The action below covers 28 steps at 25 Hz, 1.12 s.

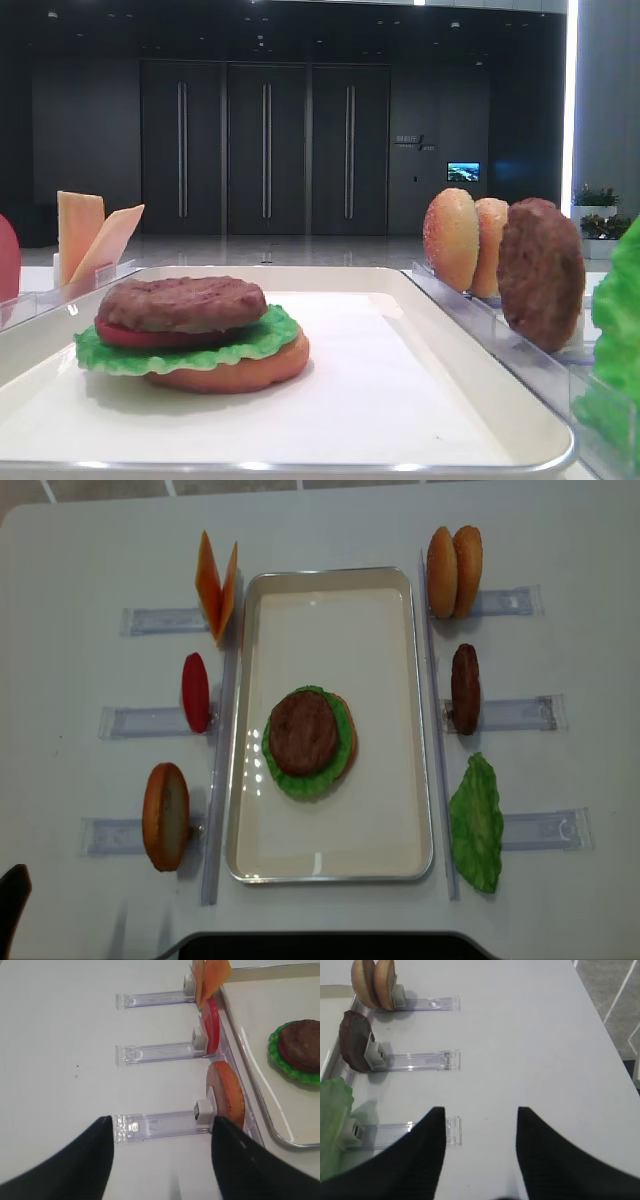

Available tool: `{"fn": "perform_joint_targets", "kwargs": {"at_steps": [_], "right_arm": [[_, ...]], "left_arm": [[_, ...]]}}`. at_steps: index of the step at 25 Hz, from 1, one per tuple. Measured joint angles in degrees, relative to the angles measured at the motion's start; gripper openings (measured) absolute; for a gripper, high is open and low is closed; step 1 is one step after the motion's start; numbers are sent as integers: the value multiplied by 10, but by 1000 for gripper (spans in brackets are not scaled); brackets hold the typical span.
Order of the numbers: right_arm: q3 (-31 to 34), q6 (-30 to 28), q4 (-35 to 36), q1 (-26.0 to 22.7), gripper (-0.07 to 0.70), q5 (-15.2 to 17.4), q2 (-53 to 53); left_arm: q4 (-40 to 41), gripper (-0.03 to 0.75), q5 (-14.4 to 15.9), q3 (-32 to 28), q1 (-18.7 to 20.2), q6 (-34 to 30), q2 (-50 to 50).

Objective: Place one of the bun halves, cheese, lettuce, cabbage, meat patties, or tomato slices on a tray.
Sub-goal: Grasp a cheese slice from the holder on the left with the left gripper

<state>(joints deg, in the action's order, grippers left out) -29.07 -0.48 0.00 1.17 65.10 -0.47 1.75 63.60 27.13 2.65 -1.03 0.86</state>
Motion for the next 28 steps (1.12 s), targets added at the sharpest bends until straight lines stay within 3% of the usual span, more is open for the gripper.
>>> {"fn": "perform_joint_targets", "kwargs": {"at_steps": [28], "right_arm": [[0,0,0,0,307,0,0]], "left_arm": [[7,471,0,0,0,0,0]]}}
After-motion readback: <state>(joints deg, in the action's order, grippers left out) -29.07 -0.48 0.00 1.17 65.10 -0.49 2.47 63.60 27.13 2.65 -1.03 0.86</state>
